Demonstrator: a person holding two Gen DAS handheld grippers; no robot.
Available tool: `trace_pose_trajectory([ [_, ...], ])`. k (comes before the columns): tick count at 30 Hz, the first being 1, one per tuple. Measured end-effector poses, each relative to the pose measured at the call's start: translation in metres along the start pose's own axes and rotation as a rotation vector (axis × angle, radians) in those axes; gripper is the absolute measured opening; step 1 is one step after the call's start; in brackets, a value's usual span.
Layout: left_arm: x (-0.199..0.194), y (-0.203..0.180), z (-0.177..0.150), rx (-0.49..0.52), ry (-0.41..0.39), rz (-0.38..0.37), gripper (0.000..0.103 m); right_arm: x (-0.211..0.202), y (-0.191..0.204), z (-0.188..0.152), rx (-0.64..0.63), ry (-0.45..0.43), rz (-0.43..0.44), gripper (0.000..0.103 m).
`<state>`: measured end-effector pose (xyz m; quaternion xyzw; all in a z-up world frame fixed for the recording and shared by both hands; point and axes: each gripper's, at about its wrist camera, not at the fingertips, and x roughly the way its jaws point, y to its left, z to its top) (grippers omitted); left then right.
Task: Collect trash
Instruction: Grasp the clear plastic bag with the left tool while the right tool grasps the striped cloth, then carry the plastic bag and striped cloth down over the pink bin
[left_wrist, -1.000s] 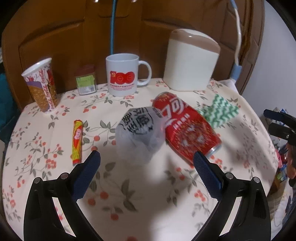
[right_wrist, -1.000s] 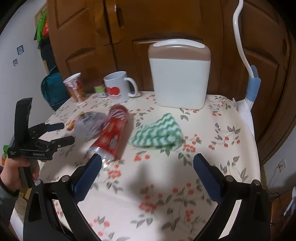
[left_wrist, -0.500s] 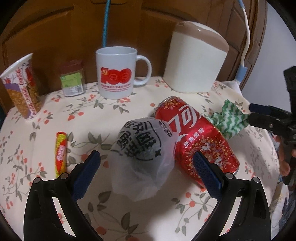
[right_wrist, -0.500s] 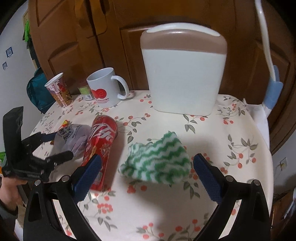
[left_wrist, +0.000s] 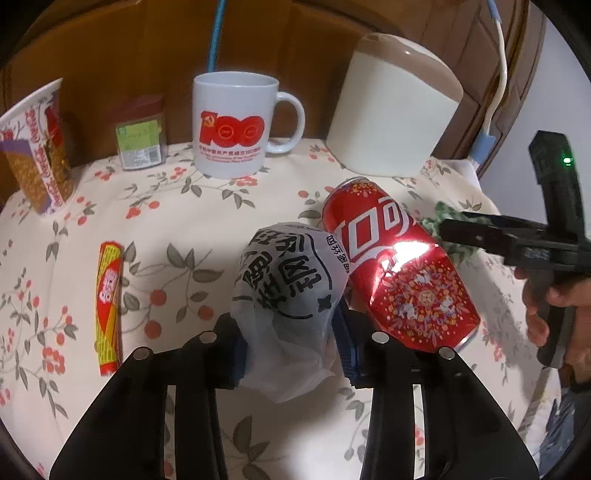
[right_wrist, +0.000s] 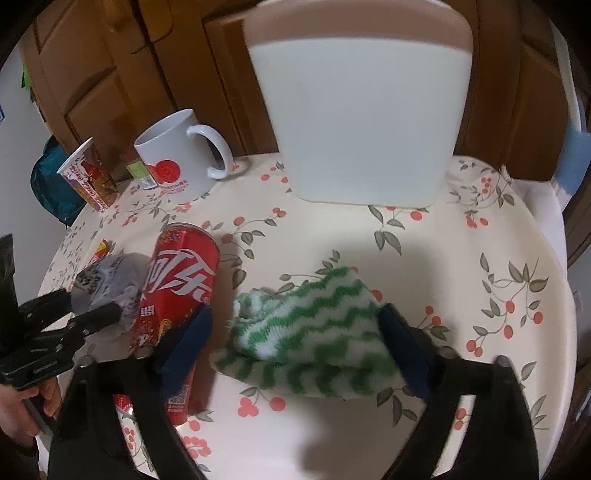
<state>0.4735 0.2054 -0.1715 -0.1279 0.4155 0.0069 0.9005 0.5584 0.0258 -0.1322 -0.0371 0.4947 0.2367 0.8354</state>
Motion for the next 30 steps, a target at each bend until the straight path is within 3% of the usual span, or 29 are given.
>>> trace_pose_trajectory([
  [3, -0.008, 0.002, -0.006, -0.030, -0.003, -0.012, 0.037, 0.007, -0.005, 0.000, 0.016, 0.021, 0.011, 0.045],
  [5, -0.015, 0.002, -0.010, -0.048, -0.007, -0.018, 0.037, 0.009, -0.010, -0.003, 0.027, 0.026, 0.013, 0.017],
  [9, -0.036, -0.004, -0.018, -0.060, -0.035, -0.028, 0.037, 0.003, -0.014, -0.009, 0.025, 0.006, 0.024, 0.011],
  [16, -0.072, -0.015, -0.032, -0.061, -0.076, -0.037, 0.037, -0.036, -0.014, -0.022, -0.016, -0.059, 0.008, 0.009],
  [25, -0.124, -0.033, -0.064, -0.053, -0.114, -0.039, 0.037, -0.132, 0.001, -0.057, -0.097, -0.171, 0.021, 0.009],
  [30, -0.152, -0.046, -0.089, -0.032, -0.128, -0.035, 0.037, -0.188, 0.013, -0.095, -0.138, -0.214, 0.053, 0.009],
])
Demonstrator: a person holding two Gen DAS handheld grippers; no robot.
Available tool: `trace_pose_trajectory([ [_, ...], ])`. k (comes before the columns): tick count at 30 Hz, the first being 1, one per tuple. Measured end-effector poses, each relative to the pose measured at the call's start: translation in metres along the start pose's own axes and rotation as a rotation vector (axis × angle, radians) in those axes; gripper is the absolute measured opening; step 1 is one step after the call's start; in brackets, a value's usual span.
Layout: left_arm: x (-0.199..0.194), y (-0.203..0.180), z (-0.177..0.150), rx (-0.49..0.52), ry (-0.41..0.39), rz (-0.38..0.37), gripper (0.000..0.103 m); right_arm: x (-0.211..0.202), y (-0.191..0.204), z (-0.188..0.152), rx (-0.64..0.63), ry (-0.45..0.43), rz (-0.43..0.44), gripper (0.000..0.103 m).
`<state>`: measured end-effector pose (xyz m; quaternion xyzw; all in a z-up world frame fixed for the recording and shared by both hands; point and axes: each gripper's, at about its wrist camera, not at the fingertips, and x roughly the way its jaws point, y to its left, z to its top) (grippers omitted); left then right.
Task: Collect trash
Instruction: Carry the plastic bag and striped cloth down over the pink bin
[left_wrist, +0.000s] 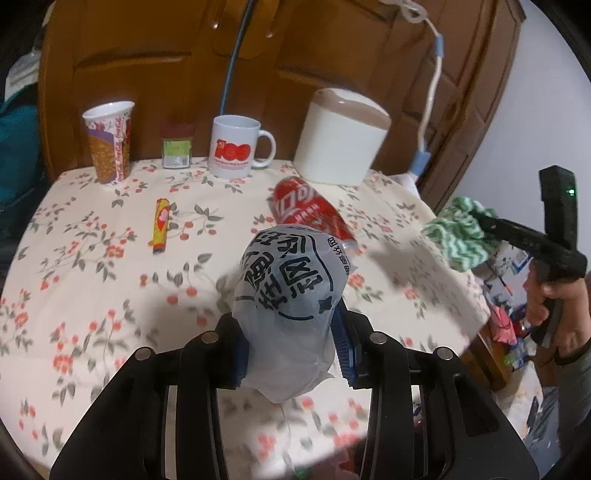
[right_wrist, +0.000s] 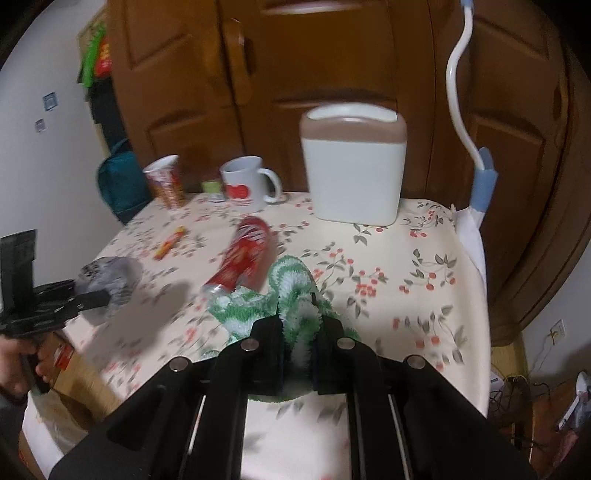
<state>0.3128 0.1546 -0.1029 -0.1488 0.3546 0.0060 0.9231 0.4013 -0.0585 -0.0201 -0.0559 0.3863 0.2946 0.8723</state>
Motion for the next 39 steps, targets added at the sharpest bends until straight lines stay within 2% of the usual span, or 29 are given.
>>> trace_pose_trajectory([
  [8, -0.054, -0.021, -0.046, 0.008, -0.015, -0.024, 0.037, -0.080, 0.037, -0.062, -0.068, -0.017, 0.066, 0.009],
  [18, -0.098, -0.049, -0.114, 0.003, -0.013, -0.069, 0.037, -0.121, 0.078, -0.135, -0.103, 0.010, 0.145, 0.009],
  [25, -0.101, -0.056, -0.161, -0.005, 0.027, -0.061, 0.038, -0.115, 0.093, -0.177, -0.125, 0.069, 0.155, 0.009],
  [39, -0.060, -0.054, -0.230, -0.024, 0.159, -0.044, 0.037, -0.068, 0.099, -0.254, -0.121, 0.224, 0.156, 0.009],
])
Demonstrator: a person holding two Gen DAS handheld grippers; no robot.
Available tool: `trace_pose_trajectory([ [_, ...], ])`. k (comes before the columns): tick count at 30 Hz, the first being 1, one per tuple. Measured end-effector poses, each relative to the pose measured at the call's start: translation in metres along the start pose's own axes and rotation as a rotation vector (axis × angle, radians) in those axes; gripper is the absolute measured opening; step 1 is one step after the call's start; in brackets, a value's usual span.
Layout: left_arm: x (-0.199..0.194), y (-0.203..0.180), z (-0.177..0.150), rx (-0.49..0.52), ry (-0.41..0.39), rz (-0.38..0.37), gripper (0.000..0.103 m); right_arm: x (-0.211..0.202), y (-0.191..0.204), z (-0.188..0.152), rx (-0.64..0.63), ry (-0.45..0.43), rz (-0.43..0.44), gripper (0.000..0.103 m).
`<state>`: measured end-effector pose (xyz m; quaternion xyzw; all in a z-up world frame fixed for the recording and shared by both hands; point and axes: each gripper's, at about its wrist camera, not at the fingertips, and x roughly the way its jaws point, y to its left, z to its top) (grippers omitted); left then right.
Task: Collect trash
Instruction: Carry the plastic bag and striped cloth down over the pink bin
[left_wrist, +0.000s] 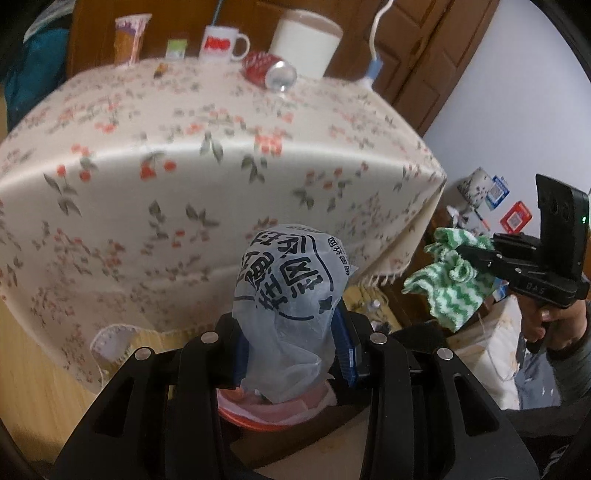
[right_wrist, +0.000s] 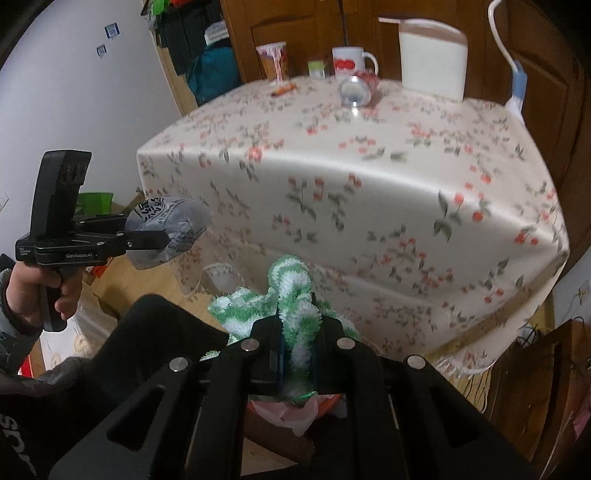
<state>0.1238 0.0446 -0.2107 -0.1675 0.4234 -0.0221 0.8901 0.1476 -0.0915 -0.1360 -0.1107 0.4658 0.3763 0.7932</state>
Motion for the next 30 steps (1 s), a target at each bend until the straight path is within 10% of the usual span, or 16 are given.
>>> trace_pose_trajectory([
  [30, 0.117, 0.034, -0.083, -0.077, 0.274, 0.002, 0.038, 0.122, -0.003, -0.070, 0.001, 0.268, 0.048, 0.009],
])
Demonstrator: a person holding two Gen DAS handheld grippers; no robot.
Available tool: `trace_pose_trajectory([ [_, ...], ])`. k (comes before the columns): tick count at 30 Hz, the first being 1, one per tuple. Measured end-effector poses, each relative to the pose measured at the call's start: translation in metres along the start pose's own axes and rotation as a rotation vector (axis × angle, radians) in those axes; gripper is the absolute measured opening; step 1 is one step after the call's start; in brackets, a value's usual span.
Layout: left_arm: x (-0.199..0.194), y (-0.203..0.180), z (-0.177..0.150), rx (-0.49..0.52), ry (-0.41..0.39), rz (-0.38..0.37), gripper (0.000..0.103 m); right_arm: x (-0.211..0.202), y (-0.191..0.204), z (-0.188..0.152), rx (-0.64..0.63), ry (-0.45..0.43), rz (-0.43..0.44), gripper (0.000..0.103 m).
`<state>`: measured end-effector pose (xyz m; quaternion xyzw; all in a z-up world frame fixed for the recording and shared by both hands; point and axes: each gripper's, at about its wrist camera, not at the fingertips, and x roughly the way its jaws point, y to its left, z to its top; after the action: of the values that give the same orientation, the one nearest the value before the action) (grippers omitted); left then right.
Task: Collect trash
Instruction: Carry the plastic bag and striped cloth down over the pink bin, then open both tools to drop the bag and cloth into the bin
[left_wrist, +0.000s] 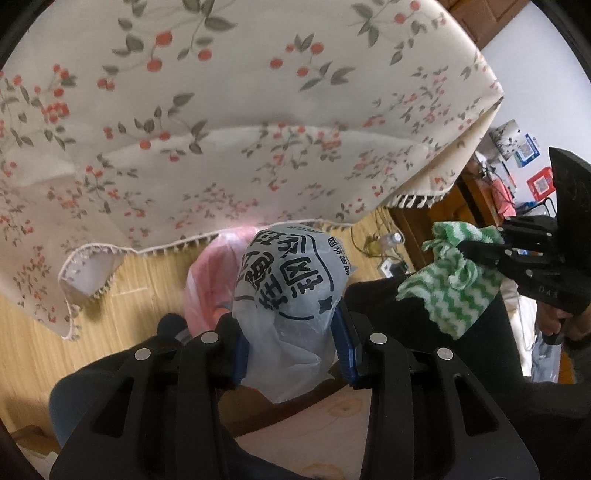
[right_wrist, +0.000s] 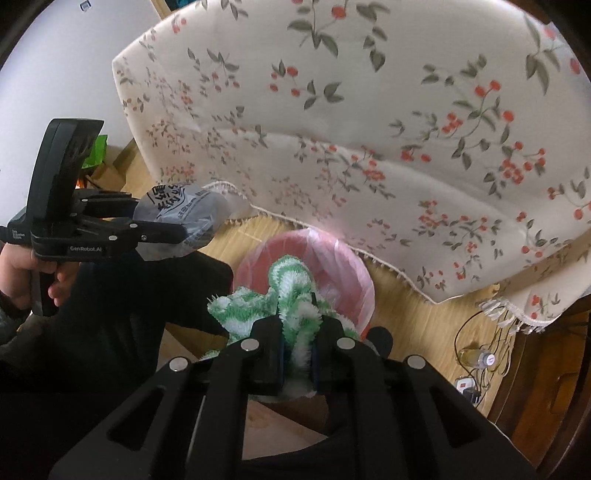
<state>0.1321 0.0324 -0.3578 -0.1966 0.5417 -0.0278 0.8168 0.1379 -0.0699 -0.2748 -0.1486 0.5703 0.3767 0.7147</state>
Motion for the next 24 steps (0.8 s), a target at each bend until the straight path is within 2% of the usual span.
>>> trace_pose_trajectory([
  [24, 0.059, 0.025, 0.002, -0.071, 0.126, -0.036, 0.038, 0.062, -0.002, -0.003, -0.016, 0.124, 0.039, 0.009],
])
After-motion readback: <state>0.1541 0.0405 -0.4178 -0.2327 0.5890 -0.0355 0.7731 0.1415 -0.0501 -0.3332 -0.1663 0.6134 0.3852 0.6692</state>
